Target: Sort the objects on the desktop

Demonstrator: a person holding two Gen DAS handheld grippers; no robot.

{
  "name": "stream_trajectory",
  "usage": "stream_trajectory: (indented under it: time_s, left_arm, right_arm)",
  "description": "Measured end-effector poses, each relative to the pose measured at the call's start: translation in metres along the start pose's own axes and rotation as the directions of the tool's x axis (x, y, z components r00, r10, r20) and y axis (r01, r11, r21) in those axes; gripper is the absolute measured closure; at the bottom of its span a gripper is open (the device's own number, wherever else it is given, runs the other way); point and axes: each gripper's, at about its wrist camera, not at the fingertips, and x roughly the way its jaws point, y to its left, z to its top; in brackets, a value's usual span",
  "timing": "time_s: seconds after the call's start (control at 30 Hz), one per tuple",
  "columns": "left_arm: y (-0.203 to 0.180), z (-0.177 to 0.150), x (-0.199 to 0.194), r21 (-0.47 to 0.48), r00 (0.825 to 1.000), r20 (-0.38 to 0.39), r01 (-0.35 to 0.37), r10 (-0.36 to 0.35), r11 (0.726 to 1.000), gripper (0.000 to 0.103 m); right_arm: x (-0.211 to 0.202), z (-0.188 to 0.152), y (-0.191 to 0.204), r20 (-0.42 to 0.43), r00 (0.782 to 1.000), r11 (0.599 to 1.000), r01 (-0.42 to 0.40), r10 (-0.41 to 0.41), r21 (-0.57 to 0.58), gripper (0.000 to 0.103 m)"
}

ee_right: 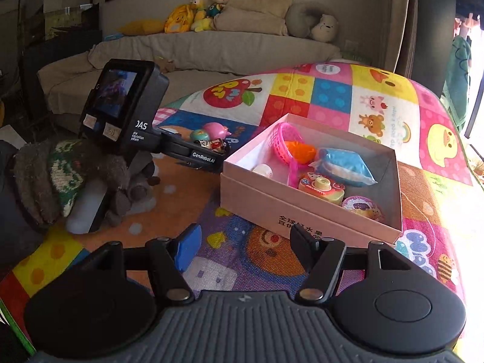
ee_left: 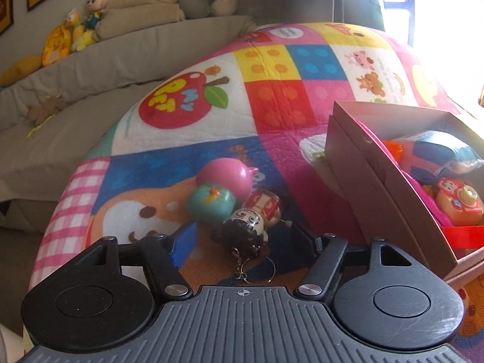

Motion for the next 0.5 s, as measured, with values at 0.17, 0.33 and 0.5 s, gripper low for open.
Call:
stream_trajectory:
  time_s: [0.17, 0.33, 0.5]
  left_arm:
    - [0.002, -0.009, -0.01, 0.039, 1.0, -0.002, 0.019, -0.019, 0.999, 0.063]
    - [-0.003, -0.039, -0.052, 0.102, 0.995, -0.014, 0.098, -0.097, 0.99, 0.063]
    - [-0.019, -0.071, -0.099, 0.121, 0.963, -0.063, 0.27, -0.264, 0.955, 0.062]
  right_arm:
    - [-0.003, -0.007, -0.009, -0.005, 1.0, 0.999, 0.026, -0.026, 0.032, 0.032]
    - [0.001, -0.02, -0.017, -0.029, 0.999, 0.995, 0.036, -0.033, 0.091, 0.031]
    - [0.004, -0.029, -0.028, -0.042, 0.997, 0.985, 0.07, -0.064, 0.16, 0.026]
